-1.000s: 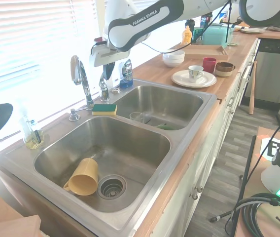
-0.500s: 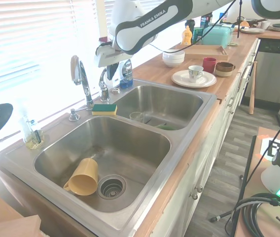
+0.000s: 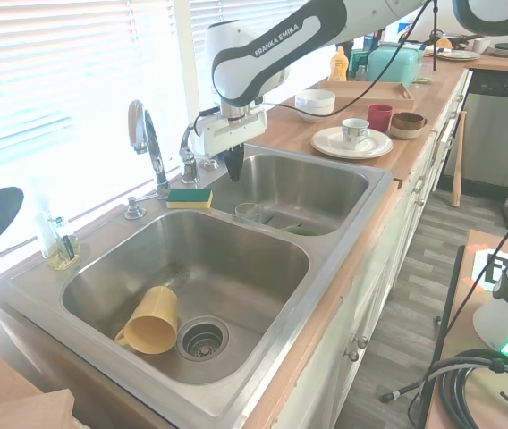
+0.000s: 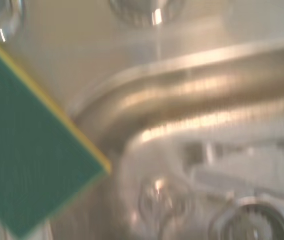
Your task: Turn on the faucet
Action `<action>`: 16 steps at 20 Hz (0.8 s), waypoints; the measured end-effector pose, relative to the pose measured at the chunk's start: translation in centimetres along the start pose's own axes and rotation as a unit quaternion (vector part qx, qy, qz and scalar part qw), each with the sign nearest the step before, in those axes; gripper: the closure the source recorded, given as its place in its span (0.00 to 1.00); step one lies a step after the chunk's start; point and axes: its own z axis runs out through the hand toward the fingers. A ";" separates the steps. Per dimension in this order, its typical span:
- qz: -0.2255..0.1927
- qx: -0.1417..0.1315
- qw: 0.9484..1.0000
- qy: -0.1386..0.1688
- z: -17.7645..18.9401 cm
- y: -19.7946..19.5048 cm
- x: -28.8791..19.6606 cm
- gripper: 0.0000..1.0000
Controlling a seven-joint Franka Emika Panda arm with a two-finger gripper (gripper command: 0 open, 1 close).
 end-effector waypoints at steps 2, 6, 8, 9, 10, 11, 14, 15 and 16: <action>-0.002 -0.005 1.000 -0.006 -0.5 1.7 -1.3 1.00; -0.006 -0.015 1.000 -0.013 -0.6 6.1 -4.1 1.00; -0.011 -0.018 1.000 -0.011 -0.2 8.3 -5.6 1.00; -0.013 -0.019 1.000 -0.011 0.2 9.5 -6.4 1.00; -0.014 -0.017 1.000 -0.011 0.7 10.7 -7.1 1.00; -0.013 -0.015 1.000 -0.009 1.2 11.7 -7.6 1.00; -0.012 -0.005 1.000 -0.006 1.8 14.4 -8.9 0.00; -0.013 -0.001 1.000 -0.004 1.6 15.0 -9.3 0.00; -0.013 0.003 1.000 -0.002 1.4 15.5 -9.7 0.00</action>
